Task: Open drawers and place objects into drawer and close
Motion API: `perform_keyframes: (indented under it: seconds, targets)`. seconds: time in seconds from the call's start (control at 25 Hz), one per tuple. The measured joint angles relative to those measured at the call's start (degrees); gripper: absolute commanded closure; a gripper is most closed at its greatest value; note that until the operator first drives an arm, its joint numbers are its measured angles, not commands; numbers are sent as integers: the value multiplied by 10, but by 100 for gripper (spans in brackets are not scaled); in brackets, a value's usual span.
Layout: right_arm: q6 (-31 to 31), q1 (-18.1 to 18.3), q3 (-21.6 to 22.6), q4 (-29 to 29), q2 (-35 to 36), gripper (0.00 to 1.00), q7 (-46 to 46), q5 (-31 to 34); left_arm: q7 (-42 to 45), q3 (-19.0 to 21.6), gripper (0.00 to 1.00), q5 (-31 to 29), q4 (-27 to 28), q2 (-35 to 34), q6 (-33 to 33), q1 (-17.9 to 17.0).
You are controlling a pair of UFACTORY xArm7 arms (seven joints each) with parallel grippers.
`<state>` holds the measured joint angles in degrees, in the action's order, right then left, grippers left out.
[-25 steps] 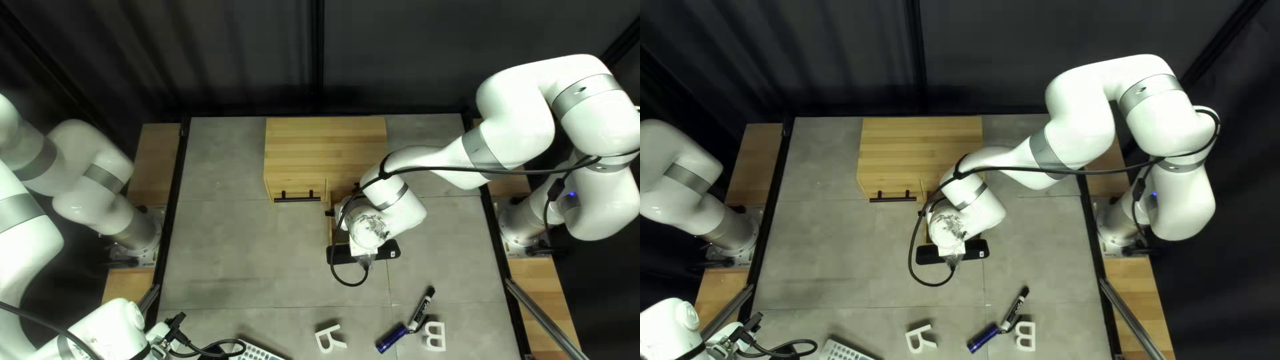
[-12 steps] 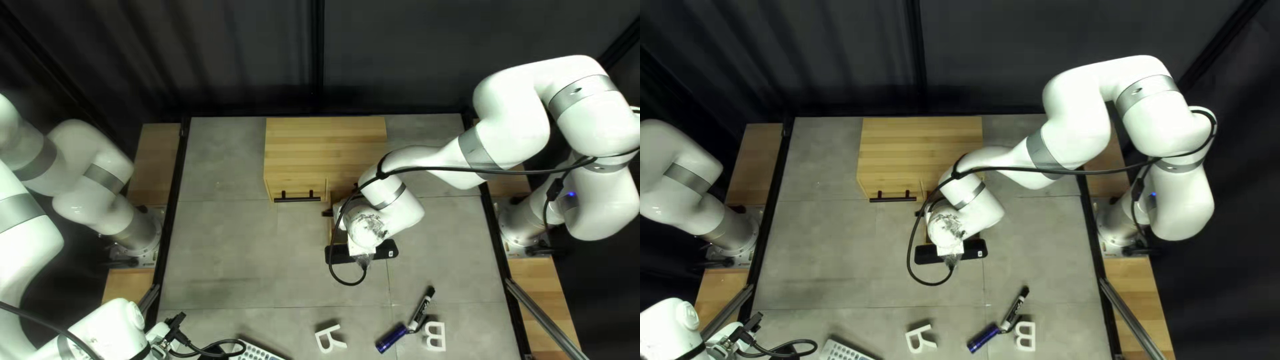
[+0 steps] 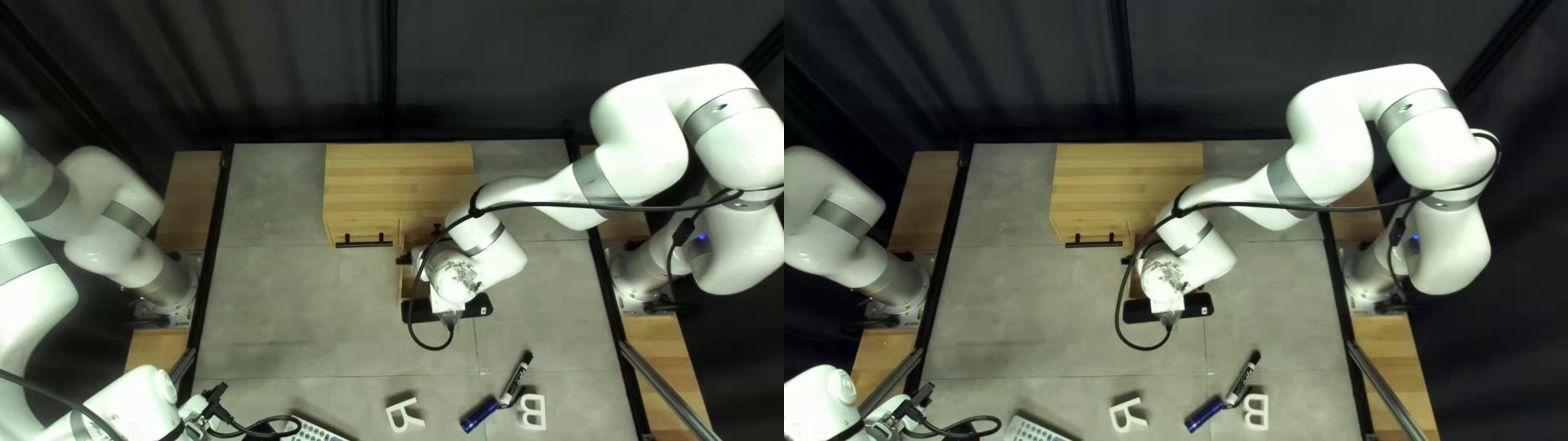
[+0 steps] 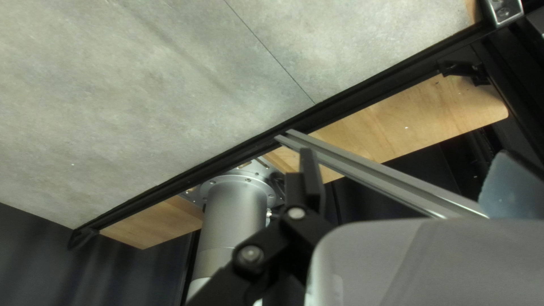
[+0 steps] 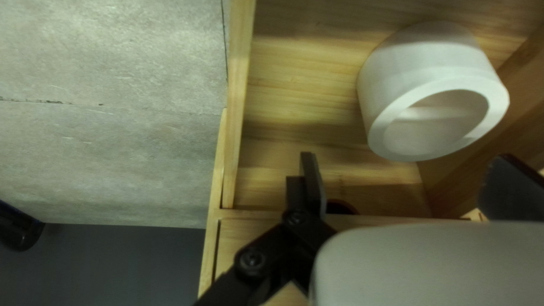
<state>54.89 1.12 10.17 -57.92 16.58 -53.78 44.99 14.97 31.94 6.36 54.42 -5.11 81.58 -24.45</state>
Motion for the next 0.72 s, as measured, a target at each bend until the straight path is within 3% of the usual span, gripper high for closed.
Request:
perform_keyframes:
  seconds: [0.32,0.6,0.64,0.68,0.72]
  targets:
    - [37,-16,16,1,-27,97,9,-28,0,0,0,0,0,0,0,0]
    - [102,-40,38,-35,-40,92,28,-73,0,0,0,0,0,0,0,0]
    - [112,-44,41,-43,-37,75,30,-80,0,0,0,0,0,0,0,0]
    - [118,-46,43,-50,-35,27,31,-86,0,0,0,0,0,0,0,0]
    - [125,-49,45,-59,-30,16,31,-91,0,0,0,0,0,0,0,0]
